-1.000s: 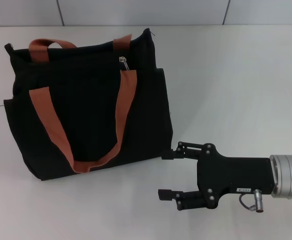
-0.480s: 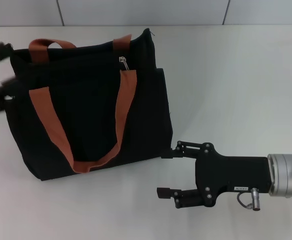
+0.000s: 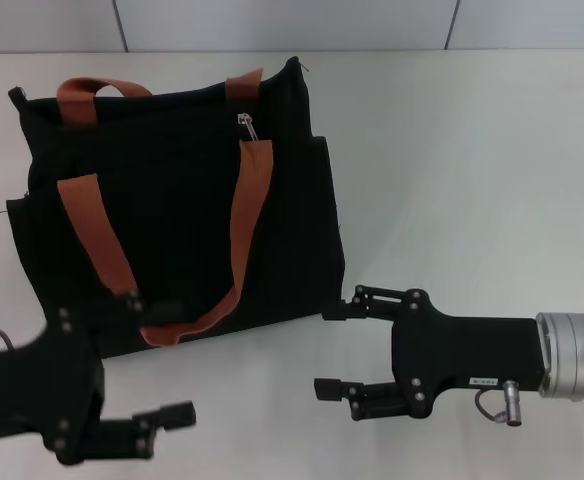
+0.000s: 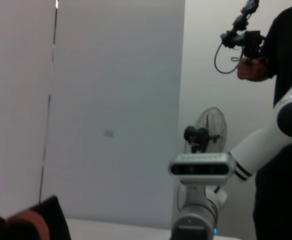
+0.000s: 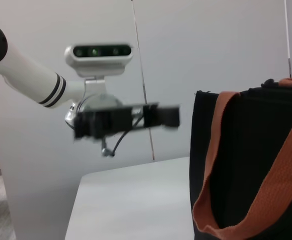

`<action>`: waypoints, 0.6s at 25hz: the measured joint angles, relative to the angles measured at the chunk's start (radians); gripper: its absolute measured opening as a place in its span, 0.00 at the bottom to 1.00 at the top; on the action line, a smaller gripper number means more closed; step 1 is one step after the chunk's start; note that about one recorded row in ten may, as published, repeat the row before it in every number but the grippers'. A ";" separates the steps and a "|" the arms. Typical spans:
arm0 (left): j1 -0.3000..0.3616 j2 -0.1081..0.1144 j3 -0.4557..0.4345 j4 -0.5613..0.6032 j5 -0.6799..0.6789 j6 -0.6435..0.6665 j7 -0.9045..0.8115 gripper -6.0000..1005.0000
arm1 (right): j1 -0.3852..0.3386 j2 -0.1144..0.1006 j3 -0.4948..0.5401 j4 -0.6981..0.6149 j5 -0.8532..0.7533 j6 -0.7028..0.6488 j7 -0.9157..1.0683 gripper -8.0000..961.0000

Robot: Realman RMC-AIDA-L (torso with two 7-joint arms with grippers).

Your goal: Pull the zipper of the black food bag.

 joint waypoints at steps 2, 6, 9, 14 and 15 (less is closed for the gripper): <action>0.001 0.001 0.004 -0.007 0.015 -0.009 0.000 0.83 | 0.005 0.000 -0.005 0.012 -0.003 0.000 0.000 0.84; -0.011 0.005 0.012 -0.041 0.109 -0.107 -0.006 0.83 | 0.011 0.001 -0.039 0.024 -0.004 0.012 -0.010 0.84; -0.013 0.007 0.012 -0.042 0.126 -0.134 -0.010 0.83 | 0.011 0.004 -0.054 0.040 0.001 0.018 -0.051 0.84; -0.013 0.010 0.012 -0.042 0.126 -0.136 -0.011 0.83 | 0.012 0.004 -0.052 0.064 0.003 0.018 -0.090 0.84; -0.007 0.018 0.005 -0.043 0.127 -0.138 -0.012 0.83 | 0.012 0.005 -0.051 0.066 0.004 0.018 -0.092 0.84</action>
